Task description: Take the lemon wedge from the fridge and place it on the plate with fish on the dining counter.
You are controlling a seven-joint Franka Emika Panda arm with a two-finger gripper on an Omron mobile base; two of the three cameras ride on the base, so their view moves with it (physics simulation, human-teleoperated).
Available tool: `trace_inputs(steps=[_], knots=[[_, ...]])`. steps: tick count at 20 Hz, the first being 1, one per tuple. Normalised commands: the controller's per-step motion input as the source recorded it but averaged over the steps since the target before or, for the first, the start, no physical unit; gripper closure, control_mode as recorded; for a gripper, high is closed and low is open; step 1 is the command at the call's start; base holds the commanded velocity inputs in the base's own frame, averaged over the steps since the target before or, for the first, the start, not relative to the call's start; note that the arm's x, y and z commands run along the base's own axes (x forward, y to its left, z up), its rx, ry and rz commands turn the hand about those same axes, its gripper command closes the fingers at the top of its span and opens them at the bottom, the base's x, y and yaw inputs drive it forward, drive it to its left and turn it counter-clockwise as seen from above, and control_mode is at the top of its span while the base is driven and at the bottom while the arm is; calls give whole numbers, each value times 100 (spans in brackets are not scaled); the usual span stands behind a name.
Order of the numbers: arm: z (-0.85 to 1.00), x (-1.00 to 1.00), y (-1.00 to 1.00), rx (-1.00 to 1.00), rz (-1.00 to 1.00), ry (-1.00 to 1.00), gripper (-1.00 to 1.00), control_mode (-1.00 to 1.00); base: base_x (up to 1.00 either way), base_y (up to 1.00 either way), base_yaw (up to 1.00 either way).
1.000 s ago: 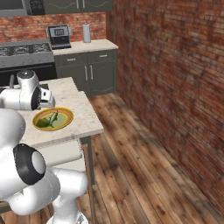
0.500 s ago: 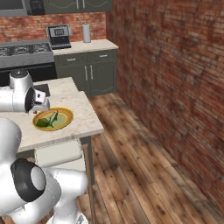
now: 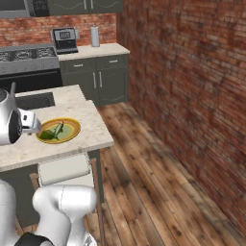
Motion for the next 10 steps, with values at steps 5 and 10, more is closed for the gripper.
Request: trace_inputs(steps=[5,10], knots=[[100,-100,-45,12,0,-53,-100,-100,0,0,0],[100,-100,-63,16,-1,-57,-100,-100,0,0,0]])
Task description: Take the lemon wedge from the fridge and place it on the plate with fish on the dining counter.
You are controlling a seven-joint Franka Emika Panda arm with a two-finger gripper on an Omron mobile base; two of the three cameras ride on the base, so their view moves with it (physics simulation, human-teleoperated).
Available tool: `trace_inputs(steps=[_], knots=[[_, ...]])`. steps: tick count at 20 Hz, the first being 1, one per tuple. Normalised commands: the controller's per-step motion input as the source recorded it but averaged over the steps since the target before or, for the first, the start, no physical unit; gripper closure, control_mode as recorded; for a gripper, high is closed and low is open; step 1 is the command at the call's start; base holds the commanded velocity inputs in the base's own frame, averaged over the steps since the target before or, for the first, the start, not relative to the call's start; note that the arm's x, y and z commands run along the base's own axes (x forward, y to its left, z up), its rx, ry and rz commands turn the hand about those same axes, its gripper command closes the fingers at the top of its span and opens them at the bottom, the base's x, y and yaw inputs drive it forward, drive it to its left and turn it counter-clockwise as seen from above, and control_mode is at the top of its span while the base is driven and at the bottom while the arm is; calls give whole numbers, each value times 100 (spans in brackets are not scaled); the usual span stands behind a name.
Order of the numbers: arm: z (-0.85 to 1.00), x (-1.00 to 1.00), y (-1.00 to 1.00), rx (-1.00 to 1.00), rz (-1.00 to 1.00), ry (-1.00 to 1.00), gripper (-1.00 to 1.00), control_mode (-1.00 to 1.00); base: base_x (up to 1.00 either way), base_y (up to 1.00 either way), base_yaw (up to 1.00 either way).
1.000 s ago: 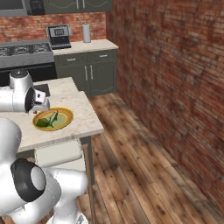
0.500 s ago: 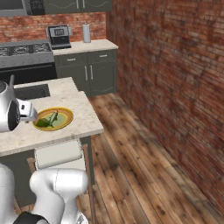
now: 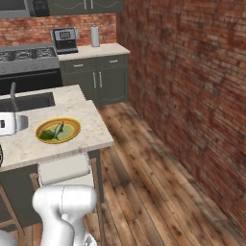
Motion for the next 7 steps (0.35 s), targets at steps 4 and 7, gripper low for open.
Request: trace_inputs(steps=[4,7], knots=[[18,-37,-29,6,-5,-16,-100,-100,0,0,0],[0,0,0,-1,0,0,-100,-100,0,0,0]])
